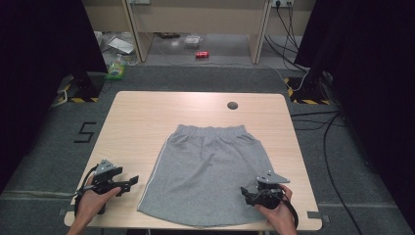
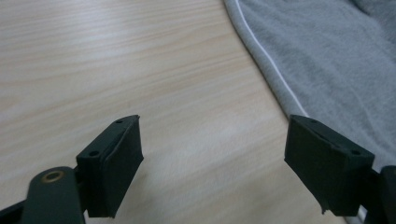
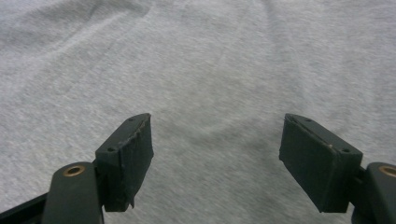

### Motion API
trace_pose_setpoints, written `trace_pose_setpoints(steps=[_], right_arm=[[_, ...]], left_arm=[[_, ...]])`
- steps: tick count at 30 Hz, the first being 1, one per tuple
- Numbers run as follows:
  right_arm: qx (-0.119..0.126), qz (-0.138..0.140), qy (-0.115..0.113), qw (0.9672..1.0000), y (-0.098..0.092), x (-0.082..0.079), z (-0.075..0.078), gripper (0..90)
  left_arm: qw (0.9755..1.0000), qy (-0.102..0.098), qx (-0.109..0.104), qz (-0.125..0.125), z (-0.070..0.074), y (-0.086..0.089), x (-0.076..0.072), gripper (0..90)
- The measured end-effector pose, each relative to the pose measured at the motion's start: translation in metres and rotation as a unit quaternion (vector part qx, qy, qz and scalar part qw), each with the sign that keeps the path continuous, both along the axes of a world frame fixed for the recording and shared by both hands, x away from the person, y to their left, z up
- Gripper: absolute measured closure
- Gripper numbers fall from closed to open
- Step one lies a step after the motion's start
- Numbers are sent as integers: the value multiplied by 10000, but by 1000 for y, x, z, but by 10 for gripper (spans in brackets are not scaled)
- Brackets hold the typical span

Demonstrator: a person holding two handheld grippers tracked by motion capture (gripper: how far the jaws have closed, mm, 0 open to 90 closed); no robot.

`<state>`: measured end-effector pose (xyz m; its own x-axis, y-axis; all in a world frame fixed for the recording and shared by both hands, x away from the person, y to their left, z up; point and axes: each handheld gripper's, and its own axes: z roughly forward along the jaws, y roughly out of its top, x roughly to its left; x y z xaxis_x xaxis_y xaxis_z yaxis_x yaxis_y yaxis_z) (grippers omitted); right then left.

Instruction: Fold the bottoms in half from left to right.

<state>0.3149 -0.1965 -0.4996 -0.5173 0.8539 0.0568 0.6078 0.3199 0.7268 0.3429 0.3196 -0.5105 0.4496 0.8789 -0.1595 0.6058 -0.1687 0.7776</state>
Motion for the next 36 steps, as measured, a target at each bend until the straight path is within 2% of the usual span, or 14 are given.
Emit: trace_pose_setpoints(steps=[5,15,22,25,27,36], right_arm=[[0,60,2,10000,4,-1,0,259],[19,148,36,9999,8,-1,-2,259],[42,202,35,9998,12,0,-2,259],[63,230,31,9997,13,0,-2,259],[71,232,59,9997,15,1,-3,258],[69,305,57,9995,20,1,-3,259]], left_arm=[[9999,20,-130,-44,8,-12,29,201],[9996,118,-240,-116,13,-25,56,204],[9991,253,-215,-269,17,-45,81,218],[9986,301,-280,-336,22,-53,97,256],[9982,329,-326,-383,25,-59,108,335],[9982,375,-199,-417,36,-92,150,415]])
